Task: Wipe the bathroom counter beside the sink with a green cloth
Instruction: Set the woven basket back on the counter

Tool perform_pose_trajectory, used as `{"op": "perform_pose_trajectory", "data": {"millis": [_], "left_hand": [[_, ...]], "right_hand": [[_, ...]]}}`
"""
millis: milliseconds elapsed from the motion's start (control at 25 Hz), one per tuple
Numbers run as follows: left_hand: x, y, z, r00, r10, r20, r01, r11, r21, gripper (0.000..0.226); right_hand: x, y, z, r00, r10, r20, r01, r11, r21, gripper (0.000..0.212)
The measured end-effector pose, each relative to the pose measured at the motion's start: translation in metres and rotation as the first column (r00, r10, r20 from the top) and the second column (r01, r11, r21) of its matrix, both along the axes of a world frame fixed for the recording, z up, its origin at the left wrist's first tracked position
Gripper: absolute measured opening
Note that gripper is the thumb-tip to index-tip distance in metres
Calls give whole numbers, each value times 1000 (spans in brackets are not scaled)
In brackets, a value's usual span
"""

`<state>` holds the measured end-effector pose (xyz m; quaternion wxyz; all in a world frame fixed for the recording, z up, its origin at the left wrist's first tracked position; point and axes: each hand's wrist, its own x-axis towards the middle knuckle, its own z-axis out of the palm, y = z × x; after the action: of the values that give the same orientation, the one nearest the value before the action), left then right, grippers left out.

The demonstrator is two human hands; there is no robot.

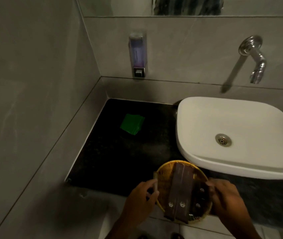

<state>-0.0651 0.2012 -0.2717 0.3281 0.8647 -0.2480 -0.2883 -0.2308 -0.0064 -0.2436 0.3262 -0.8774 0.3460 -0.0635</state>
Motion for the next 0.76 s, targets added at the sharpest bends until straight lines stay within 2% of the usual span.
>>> {"op": "perform_pose_trajectory", "data": {"millis": [80, 120, 240, 360, 520, 760], "left_hand": [[-8, 16, 10, 1000, 26, -11, -26, 1000, -1, 40], [-12, 24, 12, 998, 41, -51, -41, 999, -5, 41], [-33, 43, 21, 962, 130, -241, -140, 990, -28, 44], [-61, 56, 33, 912, 268, -310, -298, 953, -51, 41], [-81, 69, 53, 898, 378, -223, -404, 911, -84, 49], [-73, 64, 96, 875, 483, -23, -479, 859, -179, 36]], "right_hand": [[-26, 4, 0, 988, -117, -97, 121, 992, 32, 37], [-35, 7, -3, 978, -171, -121, 185, 977, 107, 45], [-50, 30, -3, 965, -246, -89, 258, 844, 471, 66], [-69, 44, -3, 943, -321, -93, 311, 739, 597, 71], [-83, 52, 9, 953, -285, -97, 272, 676, 685, 62], [-51, 42, 35, 981, -184, 52, 95, 704, 704, 57]]}}
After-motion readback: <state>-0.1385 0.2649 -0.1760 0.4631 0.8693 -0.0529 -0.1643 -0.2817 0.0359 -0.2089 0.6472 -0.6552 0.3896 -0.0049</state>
